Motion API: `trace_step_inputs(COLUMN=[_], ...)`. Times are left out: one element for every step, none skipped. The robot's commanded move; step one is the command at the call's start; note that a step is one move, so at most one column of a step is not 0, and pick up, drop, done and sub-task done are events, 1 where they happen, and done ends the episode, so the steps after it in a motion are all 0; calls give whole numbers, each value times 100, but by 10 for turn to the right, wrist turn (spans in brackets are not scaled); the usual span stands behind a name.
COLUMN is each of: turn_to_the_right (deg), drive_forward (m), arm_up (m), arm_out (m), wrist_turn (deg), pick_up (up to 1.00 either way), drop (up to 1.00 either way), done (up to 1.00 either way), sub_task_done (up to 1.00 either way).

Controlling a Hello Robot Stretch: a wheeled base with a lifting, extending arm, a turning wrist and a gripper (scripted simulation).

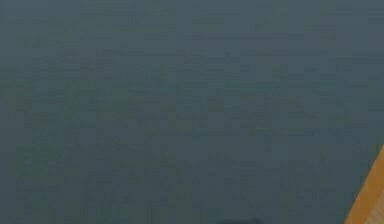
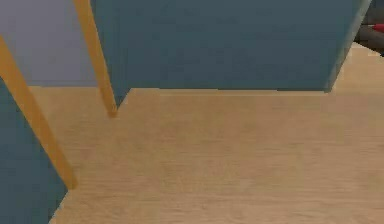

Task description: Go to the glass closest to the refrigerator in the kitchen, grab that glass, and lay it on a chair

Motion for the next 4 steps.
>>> trace_step_inputs(turn_to_the_right=[450, 120, 0, -450], drive_forward=[0, 0, 10, 0], arm_up=[0, 0, 0, 0], arm_out=[0, 0, 0, 0], wrist_turn=[0, 0, 0, 0], pick_up=[0, 0, 0, 0], drop=[0, 0, 0, 0], done=[0, 0, 0, 0], sub_task_done=[0, 0, 0, 0])
